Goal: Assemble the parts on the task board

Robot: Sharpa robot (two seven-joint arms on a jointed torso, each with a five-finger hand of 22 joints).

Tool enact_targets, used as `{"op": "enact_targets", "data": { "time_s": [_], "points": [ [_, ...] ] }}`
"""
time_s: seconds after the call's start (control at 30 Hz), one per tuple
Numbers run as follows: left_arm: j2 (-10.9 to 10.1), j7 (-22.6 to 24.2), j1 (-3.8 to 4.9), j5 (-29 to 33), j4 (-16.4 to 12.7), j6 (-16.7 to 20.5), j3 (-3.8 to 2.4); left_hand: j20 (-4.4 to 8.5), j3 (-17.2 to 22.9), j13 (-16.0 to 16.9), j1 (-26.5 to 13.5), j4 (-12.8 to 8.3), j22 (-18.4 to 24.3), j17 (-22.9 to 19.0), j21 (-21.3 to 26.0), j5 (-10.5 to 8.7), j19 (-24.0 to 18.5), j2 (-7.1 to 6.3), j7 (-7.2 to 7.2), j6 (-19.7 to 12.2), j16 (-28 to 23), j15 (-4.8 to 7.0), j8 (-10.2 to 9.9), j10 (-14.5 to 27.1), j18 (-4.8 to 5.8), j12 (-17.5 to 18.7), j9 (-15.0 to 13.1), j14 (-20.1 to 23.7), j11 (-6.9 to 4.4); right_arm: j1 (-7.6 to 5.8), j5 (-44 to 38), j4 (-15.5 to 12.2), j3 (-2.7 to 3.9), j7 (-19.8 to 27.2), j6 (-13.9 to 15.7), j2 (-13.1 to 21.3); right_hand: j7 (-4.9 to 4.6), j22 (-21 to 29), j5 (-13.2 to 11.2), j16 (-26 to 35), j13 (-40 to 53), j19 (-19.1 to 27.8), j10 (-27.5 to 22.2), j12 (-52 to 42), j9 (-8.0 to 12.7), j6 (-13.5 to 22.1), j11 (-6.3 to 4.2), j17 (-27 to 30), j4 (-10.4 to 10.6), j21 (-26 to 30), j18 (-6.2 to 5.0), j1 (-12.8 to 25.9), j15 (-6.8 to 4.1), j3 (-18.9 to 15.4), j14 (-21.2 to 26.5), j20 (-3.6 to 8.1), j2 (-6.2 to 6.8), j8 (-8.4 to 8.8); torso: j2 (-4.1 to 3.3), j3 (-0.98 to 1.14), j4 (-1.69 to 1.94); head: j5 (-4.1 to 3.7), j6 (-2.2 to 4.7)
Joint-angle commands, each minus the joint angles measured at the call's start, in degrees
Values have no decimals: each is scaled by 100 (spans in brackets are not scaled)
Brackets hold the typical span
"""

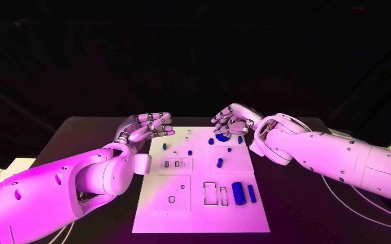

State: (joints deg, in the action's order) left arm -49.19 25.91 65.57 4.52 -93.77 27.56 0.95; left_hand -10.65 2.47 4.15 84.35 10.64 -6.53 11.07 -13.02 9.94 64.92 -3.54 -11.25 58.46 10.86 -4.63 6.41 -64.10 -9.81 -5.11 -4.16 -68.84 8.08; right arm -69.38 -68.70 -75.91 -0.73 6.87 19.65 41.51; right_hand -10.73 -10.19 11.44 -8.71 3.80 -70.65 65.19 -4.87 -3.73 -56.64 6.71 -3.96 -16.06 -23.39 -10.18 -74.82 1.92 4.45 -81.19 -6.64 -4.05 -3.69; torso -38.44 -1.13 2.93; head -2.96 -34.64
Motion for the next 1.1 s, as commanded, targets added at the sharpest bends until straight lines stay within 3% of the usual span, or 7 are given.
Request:
{"op": "enact_targets", "data": {
  "time_s": [0.03, 0.23, 0.3, 0.33, 0.37, 0.6, 1.1],
  "points": [
    [-56, -104, 16, 76, -172, -256, -13, -8, -11, -7, -52, -38, -9, 17, -38, -23, 55, 6, -10, 46, 36, -10, -42, -41, -63, 37, 10, -44, -7, -73, -1123, 1, 8, -552, -418, -26, 7, -108, 28, -2, -3, -94, 39, 49, -6, -55, -6, 19, -32, -192, -15, -25, -26, 13, -78, 44, 45, -9, -151, -14, 56, -33, 32],
    [-145, -137, 41, 60, -386, -298, -28, -6, -18, -10, -60, -47, -9, 31, -38, -24, 64, -1, -20, 36, 32, -12, -56, -32, -59, 53, 13, -45, -1, -214, -1718, 1, 13, -955, -776, -49, 28, -351, 9, 65, -16, -266, -83, 126, -5, -110, -8, 27, -22, -615, -3, 45, -27, 42, -123, 85, 77, -7, -268, -23, 101, -63, 42],
    [-158, -140, 49, 54, -412, -303, -31, -6, -21, -11, -62, -51, -9, 36, -36, -25, 67, -5, -25, 31, 29, -14, -62, -26, -58, 61, 14, -42, 3, -237, -1801, -6, 13, -1018, -851, -49, 36, -394, 5, -220, -18, -297, -126, 131, -6, -121, -24, -102, -10, -689, -15, 52, -93, 46, -547, 101, 63, -8, -288, -24, 110, -70, 49],
    [-168, -145, 55, 50, -428, -304, -32, -6, -21, -11, -62, -51, -9, 36, -36, -25, 67, -5, -25, 31, 29, -14, -62, -26, -58, 61, 14, -42, 3, -251, -1850, -13, 14, -1052, -895, -48, 127, -544, 33, -2036, -4, -420, -137, 95, -1, -133, -173, -931, -10, -947, 100, 60, -177, 34, -608, 172, 71, 4, -306, -27, 118, -77, 55],
    [-179, -156, 61, 47, -445, -301, -33, -6, -21, -11, -62, -51, -9, 36, -36, -25, 67, -5, -25, 31, 29, -14, -62, -26, -58, 61, 14, -42, 3, -263, -1896, -20, 14, -1081, -937, -47, 78, -591, 24, -2346, -11, -367, -153, 108, -6, -163, -115, -1100, -3, -1010, 28, 88, -157, 33, -566, 236, 70, -8, -322, -30, 125, -83, 62],
    [-242, -256, 100, 95, -614, -330, -40, -6, -21, -11, -64, -55, -8, 41, -34, -24, 67, -2, -28, 28, 24, -17, -67, -22, -55, 68, 15, -36, 5, -301, -2191, -3, 14, -1189, -1217, -87, 98, -1190, 25, -4455, -12, -69, -128, 109, -1, -218, -88, -3083, -28, -1889, -5, 166, -126, 168, -431, 163, 66, 4, -433, -51, 167, -136, 86],
    [-323, -327, 152, 110, -867, -350, -44, -6, -17, -12, -62, -60, -8, 48, -32, -22, 69, 4, -29, 25, 22, -18, -72, -19, -54, 74, 16, -35, 7, -303, -2305, 62, 13, -1128, -1376, -218, 104, -1670, 96, -5106, -20, 253, -147, 113, -8, -331, -74, -3801, -27, -2514, -16, 172, -112, 398, -316, 110, 35, -11, -592, -74, 238, -142, 131]
  ]
}}
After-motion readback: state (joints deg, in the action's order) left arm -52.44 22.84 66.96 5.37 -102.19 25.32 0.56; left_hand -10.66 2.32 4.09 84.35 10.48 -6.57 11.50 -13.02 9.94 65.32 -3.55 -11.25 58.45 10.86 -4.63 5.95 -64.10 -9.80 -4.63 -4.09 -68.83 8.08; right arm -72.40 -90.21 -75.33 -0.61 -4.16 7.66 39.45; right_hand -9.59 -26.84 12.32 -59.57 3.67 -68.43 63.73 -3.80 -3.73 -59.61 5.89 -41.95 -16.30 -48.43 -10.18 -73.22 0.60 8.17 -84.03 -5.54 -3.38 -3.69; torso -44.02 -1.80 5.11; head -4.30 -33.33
